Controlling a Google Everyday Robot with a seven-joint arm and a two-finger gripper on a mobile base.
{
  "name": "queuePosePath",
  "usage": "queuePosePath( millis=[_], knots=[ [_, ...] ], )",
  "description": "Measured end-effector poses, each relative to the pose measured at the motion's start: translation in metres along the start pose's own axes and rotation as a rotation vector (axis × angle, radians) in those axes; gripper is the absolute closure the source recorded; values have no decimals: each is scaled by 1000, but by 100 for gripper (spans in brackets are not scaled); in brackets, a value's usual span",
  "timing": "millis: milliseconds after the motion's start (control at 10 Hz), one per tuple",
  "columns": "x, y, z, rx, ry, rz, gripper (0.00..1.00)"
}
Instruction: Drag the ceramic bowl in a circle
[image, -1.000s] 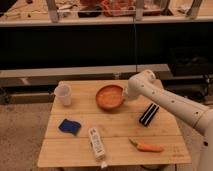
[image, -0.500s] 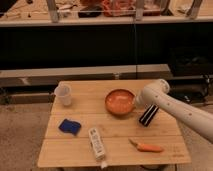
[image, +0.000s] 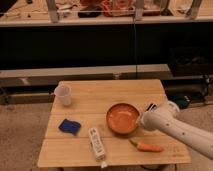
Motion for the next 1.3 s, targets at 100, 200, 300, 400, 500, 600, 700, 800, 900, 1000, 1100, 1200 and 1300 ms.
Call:
queuePosePath(
  millis=[100,200,300,400,500,600,700,800,900,1000,1100,1200,1300],
  knots=[
    [-17,-6,-3,6,2,-31,96],
    [-25,-14,-3,13,2,-55,96],
    [-29,-24,-2,19,2,-78,96],
    [-28,-44,1,33,-1,-114,96],
    [-24,-57,4,41,-4,-137,96],
    [-17,-73,9,49,-7,-161,96],
    [-3,-91,17,59,-12,-181,96],
    [16,-109,25,68,-18,-200,96],
    [34,-126,32,81,-29,-212,96],
    [48,-136,38,89,-35,-217,96],
    [67,-147,44,100,-43,-216,96],
    [79,-149,48,103,-47,-201,96],
    [89,-146,49,104,-48,-181,96]
  ],
)
